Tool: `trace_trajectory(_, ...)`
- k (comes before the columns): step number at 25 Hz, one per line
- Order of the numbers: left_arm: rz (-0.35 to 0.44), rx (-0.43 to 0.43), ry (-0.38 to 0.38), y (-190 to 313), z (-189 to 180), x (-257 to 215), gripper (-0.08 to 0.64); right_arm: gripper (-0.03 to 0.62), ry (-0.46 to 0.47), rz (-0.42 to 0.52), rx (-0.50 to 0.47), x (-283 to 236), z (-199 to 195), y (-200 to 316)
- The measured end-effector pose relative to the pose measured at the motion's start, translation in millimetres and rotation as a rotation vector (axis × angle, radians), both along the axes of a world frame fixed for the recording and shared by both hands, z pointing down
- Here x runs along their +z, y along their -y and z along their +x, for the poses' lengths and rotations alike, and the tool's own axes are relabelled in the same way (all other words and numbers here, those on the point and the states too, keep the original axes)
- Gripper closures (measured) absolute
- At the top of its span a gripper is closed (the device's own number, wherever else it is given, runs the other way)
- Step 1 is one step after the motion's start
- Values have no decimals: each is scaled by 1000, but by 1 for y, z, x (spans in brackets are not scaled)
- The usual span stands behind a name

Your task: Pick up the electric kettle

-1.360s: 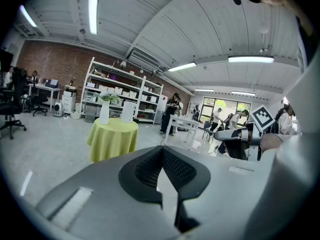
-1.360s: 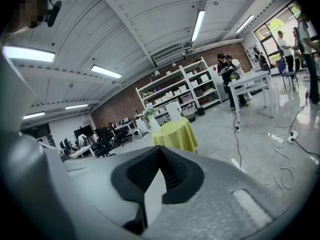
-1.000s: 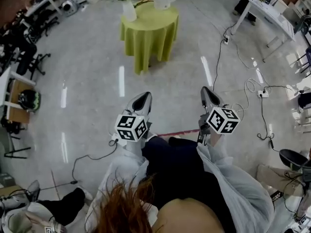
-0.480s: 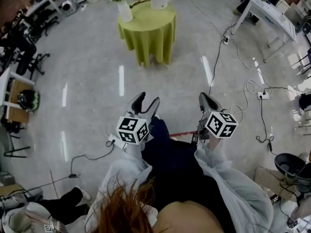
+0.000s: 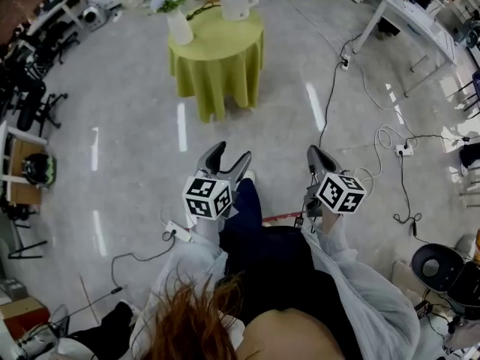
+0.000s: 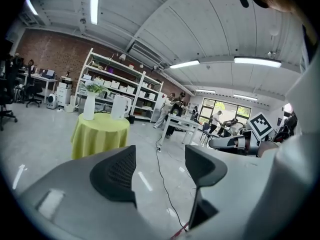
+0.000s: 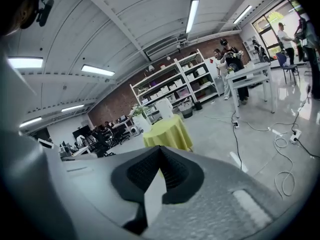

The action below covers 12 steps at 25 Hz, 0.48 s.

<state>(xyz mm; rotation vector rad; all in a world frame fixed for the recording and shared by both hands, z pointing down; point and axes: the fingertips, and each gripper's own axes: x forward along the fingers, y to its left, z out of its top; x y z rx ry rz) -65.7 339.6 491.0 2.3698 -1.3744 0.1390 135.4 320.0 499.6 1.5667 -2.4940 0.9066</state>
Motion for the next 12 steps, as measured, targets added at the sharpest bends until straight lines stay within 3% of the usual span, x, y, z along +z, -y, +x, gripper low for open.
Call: trace_trajectory(12, 46, 47, 24, 140, -34, -29, 270, 591, -15, 67, 14, -36, -41, 135)
